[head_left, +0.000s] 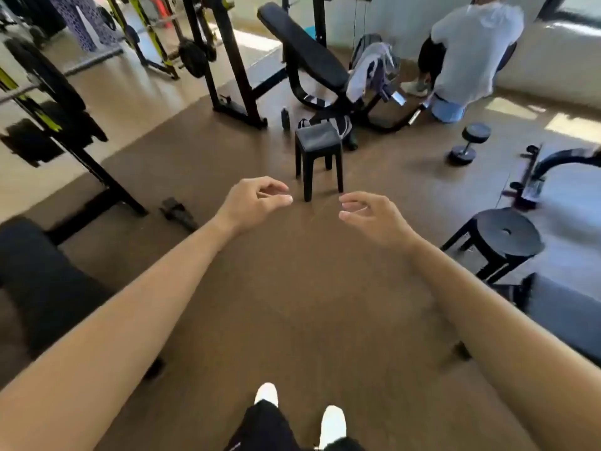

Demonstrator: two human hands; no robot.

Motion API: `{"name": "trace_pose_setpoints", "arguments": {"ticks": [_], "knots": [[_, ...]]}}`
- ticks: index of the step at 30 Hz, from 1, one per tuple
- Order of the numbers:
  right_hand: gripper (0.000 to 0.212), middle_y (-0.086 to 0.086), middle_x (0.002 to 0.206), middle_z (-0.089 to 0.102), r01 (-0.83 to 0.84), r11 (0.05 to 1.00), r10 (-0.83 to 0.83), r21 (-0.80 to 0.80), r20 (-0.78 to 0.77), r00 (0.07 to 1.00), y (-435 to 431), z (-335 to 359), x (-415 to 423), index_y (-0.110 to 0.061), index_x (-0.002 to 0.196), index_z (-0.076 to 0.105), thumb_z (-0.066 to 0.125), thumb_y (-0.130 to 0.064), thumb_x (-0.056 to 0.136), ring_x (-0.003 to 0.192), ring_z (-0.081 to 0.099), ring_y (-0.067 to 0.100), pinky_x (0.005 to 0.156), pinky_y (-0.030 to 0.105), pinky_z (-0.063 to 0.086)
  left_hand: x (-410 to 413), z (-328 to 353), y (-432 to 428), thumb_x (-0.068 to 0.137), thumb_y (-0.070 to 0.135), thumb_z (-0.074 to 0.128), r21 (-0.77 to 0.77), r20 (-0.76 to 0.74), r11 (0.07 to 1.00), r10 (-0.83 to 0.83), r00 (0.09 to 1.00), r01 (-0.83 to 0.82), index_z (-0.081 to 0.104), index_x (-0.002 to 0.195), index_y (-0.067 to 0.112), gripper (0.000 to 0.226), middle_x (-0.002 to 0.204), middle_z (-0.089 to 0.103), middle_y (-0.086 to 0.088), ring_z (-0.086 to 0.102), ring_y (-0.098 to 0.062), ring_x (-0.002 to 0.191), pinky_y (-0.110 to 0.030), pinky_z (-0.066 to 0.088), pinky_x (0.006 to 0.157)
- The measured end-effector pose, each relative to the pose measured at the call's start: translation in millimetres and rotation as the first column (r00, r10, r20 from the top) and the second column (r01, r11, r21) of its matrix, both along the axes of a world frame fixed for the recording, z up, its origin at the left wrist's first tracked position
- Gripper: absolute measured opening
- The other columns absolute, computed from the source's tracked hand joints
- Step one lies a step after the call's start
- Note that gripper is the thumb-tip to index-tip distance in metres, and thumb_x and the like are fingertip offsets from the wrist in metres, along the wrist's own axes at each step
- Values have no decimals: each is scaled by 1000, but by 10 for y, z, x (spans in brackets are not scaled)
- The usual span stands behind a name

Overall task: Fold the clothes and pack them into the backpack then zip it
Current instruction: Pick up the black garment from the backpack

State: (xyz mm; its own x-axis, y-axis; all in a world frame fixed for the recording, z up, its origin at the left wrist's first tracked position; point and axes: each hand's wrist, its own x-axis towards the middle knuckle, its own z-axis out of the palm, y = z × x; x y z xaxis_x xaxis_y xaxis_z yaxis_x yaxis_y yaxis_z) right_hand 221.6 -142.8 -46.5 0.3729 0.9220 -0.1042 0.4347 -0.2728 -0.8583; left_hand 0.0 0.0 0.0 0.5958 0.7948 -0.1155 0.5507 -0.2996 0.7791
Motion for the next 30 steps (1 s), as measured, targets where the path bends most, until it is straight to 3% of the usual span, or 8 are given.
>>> {"name": "trace_pose_setpoints", "arguments": {"ticks": [5, 8, 11, 16, 19, 22, 26, 30], "knots": [[22, -1, 116, 72, 88, 979, -120, -185, -171, 978, -232, -818, -54, -28, 113, 71, 72, -26, 92, 81, 66, 8, 68, 17, 46, -96, -888, -165, 75, 46, 76, -194, -21, 978, 72, 997, -75, 77, 98, 32, 27, 101, 77, 7, 70, -15, 103, -28, 52, 93], [22, -5, 113, 70, 107, 958, -166, -267, -210, 964, -135, -1061, -60, -28, 114, 71, 70, -26, 92, 72, 63, 3, 59, 11, 44, -97, -1297, -150, 83, 35, 77, -321, -16, 940, 117, 993, -116, 77, 98, 30, 16, 104, 77, 7, 68, -15, 107, -20, 48, 87], [22, -4, 110, 69, 88, 939, -159, -333, -192, 969, 91, -1291, -8, -25, 115, 71, 68, -25, 93, 79, 62, 8, 56, 8, 44, -12, -1632, 8, 90, 27, 75, -402, -21, 909, 106, 994, -106, 77, 102, 24, 13, 108, 76, 4, 68, -16, 109, -20, 47, 88], [24, -2, 101, 69, 115, 908, -182, -403, -132, 975, 702, -1487, 167, -17, 118, 71, 69, -22, 94, 82, 59, 11, 52, 6, 41, 286, -1898, 614, 75, 43, 69, -476, -4, 875, 98, 995, -88, 77, 98, 27, 29, 97, 76, 6, 68, -13, 98, -28, 49, 92], [24, -1, 100, 68, 144, 884, -217, -446, -118, 969, 1101, -1520, 298, -16, 118, 71, 69, -21, 94, 81, 59, 10, 51, 5, 42, 498, -1984, 1060, 76, 41, 69, -512, 0, 856, 85, 996, -73, 76, 94, 29, 23, 86, 73, 9, 65, -12, 89, -28, 49, 86], [25, 0, 103, 69, 159, 875, -232, -457, -108, 967, 1471, -1486, 487, -18, 120, 70, 68, -24, 95, 94, 62, 15, 62, 8, 44, 755, -1997, 1491, 81, 38, 71, -522, -18, 852, 25, 1000, -31, 77, 94, 29, 17, 86, 73, 10, 65, -11, 88, -27, 48, 84], [21, 3, 107, 72, 192, 866, -292, -462, -155, 944, 1789, -1501, 842, -24, 113, 71, 69, -28, 94, 100, 68, 23, 91, 36, 55, 1195, -2013, 1983, 81, 39, 72, -513, -35, 859, -36, 999, 13, 76, 90, 32, 13, 90, 75, 8, 68, -13, 92, -27, 49, 86], [18, 4, 106, 74, 258, 856, -372, -449, -186, 910, 2058, -1576, 1344, -26, 109, 72, 71, -26, 91, 96, 70, 24, 98, 43, 54, 1772, -2056, 2407, 92, 28, 72, -531, -86, 843, -154, 984, 85, 77, 95, 26, 6, 91, 74, 10, 68, -10, 94, -25, 49, 88]]}}
